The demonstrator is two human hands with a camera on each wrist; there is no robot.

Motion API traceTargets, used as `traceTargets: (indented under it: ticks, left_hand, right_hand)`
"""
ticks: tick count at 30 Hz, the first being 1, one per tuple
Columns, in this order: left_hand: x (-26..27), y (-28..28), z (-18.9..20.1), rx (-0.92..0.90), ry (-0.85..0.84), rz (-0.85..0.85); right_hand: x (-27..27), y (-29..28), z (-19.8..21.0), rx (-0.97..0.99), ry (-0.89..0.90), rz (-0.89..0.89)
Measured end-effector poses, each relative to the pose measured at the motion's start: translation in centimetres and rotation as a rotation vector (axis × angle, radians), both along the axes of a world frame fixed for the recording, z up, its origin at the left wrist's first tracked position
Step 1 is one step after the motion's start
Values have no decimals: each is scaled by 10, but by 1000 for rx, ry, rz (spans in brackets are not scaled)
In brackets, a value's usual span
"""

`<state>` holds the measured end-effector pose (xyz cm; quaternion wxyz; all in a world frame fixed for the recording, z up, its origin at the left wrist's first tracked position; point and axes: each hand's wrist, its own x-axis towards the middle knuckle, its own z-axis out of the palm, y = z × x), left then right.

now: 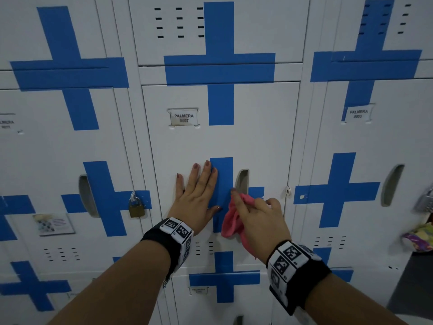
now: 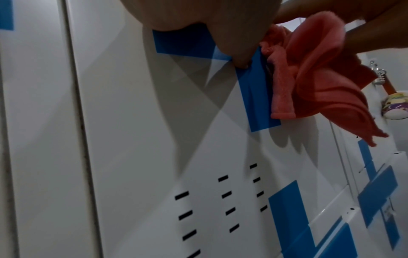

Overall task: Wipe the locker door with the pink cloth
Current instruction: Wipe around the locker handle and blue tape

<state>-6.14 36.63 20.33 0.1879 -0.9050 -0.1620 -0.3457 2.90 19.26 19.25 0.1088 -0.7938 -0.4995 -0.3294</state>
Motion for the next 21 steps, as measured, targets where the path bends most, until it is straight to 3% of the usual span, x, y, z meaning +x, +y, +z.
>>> traceTargets:
  ticks: [5, 8, 11, 21]
  left_hand:
    - [0, 1, -1, -1, -2, 1]
    - [0, 1, -2, 0, -3, 1]
    - [1, 2, -2, 9, -14, -15]
    - [0, 0, 0, 15, -15, -4]
  right_hand:
    - [-13, 3, -7, 156, 284, -3]
    - [-16, 12, -12, 241, 354, 71]
    - [-14, 13, -13, 254, 297, 87]
    - [-6, 2, -17, -42, 34, 48]
